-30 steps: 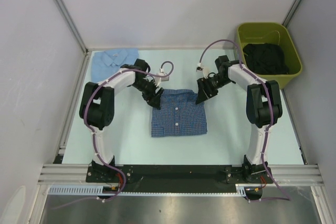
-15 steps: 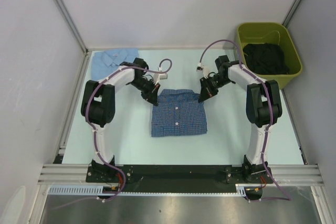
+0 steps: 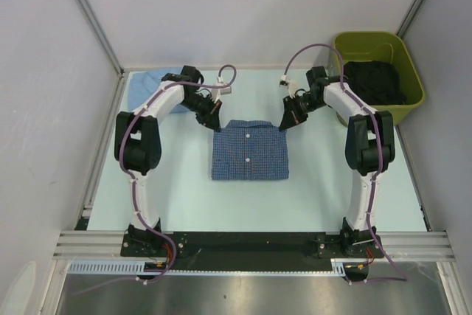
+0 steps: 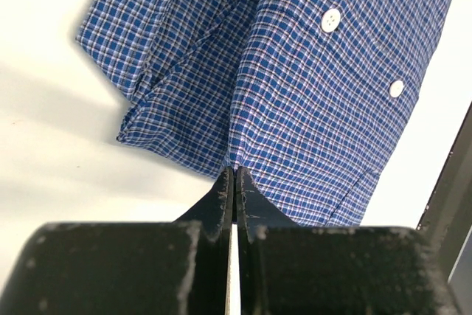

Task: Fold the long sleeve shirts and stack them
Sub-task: Fold the shirt

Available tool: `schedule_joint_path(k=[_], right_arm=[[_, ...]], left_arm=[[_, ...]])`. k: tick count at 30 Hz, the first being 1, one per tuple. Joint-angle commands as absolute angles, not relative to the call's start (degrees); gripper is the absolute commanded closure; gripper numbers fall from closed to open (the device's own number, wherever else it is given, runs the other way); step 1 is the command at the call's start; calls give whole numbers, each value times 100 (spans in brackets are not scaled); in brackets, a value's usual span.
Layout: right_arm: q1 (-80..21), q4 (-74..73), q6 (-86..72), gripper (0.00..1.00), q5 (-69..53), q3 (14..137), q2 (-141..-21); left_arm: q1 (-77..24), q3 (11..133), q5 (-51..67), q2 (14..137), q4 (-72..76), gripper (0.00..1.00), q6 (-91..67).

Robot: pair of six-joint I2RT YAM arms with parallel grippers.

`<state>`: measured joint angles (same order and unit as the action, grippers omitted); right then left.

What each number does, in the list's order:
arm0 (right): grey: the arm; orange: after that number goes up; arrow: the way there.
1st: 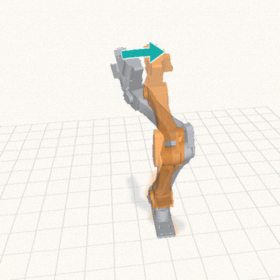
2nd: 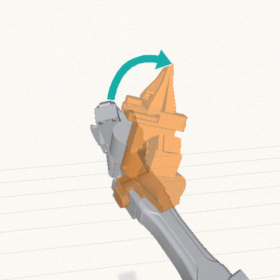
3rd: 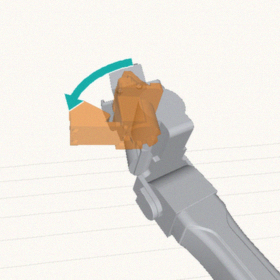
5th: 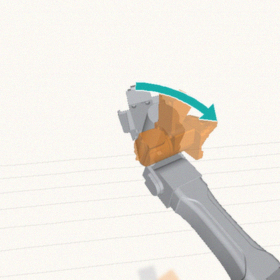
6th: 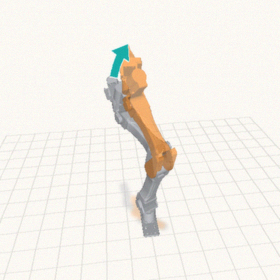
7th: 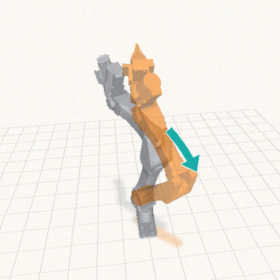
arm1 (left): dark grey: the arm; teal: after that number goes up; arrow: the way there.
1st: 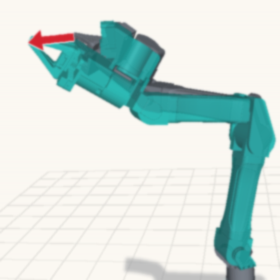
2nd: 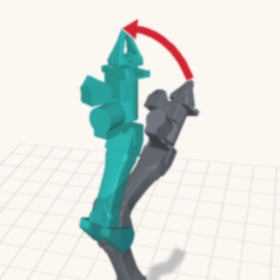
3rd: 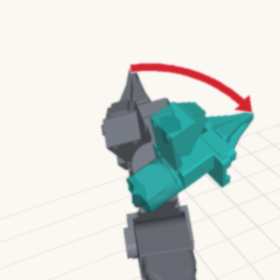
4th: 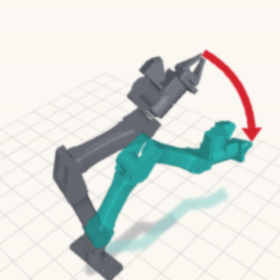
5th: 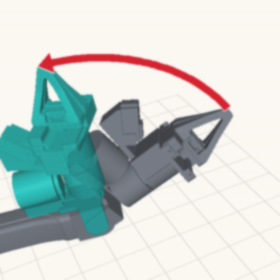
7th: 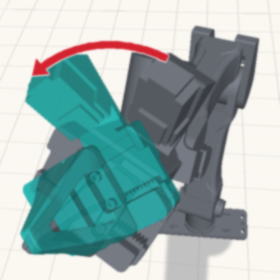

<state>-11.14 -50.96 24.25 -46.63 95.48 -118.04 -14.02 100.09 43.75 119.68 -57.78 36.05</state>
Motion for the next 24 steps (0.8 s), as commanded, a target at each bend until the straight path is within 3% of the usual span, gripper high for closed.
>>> schedule_joint_path(k=[1, 24], right_arm=[[-1046, -5177, 2531, 100, -4781, 10019, -11970], [-835, -4150, 1758, 100, -4553, 11452, -13385]], left_arm=[[-1301, 10423, 4447, 12093, -5792, 100, 3648], [-1266, 11285, 3517, 13131, -4334, 100, 2540]])
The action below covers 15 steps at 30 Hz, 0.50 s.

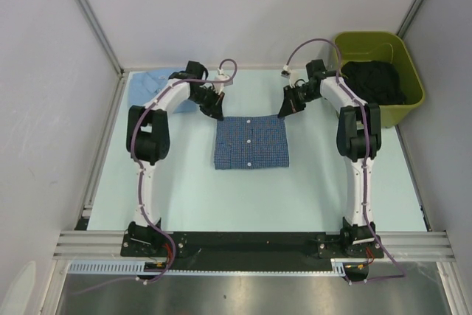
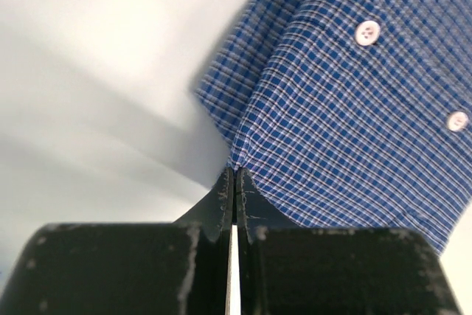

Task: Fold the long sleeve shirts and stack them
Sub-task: Fold the shirt

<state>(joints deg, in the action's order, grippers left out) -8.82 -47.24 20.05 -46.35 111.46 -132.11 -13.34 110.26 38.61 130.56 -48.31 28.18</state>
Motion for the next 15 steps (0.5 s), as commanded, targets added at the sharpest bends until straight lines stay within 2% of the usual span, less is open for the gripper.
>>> schedule_joint_path(k=[1, 9, 15], right_arm=[[-835, -4070, 1653, 100, -4518, 11435, -13412], [-844, -3973, 1608, 100, -4289, 11531, -13799], [-791, -3692, 1468, 100, -4631, 11375, -13247]], left_arm=[[-1266, 11303, 3446, 13218, -4307, 100, 2488], [-1266, 11531, 3270, 13526, -4465, 100, 2408], [-1257, 11154, 3727, 12903, -4080, 100, 2259]])
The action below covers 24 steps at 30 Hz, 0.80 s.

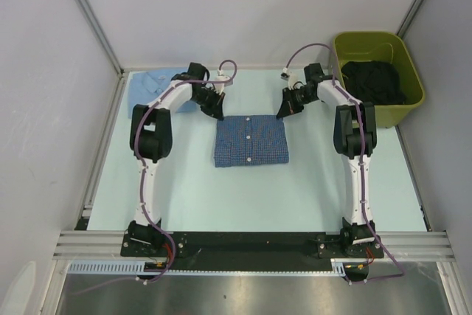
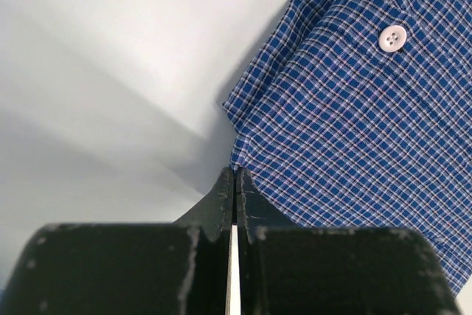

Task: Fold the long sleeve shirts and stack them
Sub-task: Fold the shirt

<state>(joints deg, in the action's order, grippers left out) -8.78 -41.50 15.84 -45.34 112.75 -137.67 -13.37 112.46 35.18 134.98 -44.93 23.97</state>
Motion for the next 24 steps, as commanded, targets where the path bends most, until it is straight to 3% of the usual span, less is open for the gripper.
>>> schedule_joint_path(k=[1, 9, 13, 16, 17, 19, 20, 21, 24], right_arm=[[-791, -3570, 1424, 100, -4754, 11269, -13158], [-800, -2945, 1020, 100, -4545, 10960, -13456], [-887, -2996, 871, 100, -4430, 11423, -13903], [-949, -2927, 870, 96, -4245, 11392, -13817], [-949, -2970, 879, 81, -4210, 11391, -13808], [-932, -3276, 853, 67, -4210, 11522, -13755], [-888, -3348, 844, 48, -4158, 11531, -13598], [-844, -3357, 818, 40, -4105, 11505, -13475], [-581, -3349, 669, 14, -4069, 11426, -12834]], left_arm=[[-1257, 11066, 3657, 12850, -3982, 100, 2180], [-1169, 11302, 3226, 13419, -3920, 100, 1890], [-1143, 11373, 3015, 13605, -4043, 100, 1846], [-1108, 11425, 2927, 13632, -4043, 98, 1767], [-1090, 11461, 2892, 13632, -4052, 95, 1732], [-994, 11557, 2909, 13545, -4078, 72, 1679], [-950, 11575, 3092, 13457, -4078, 64, 1653], [-836, 11558, 3259, 13343, -4104, 49, 1696], [-730, 11076, 3725, 12474, -3965, 36, 1854]])
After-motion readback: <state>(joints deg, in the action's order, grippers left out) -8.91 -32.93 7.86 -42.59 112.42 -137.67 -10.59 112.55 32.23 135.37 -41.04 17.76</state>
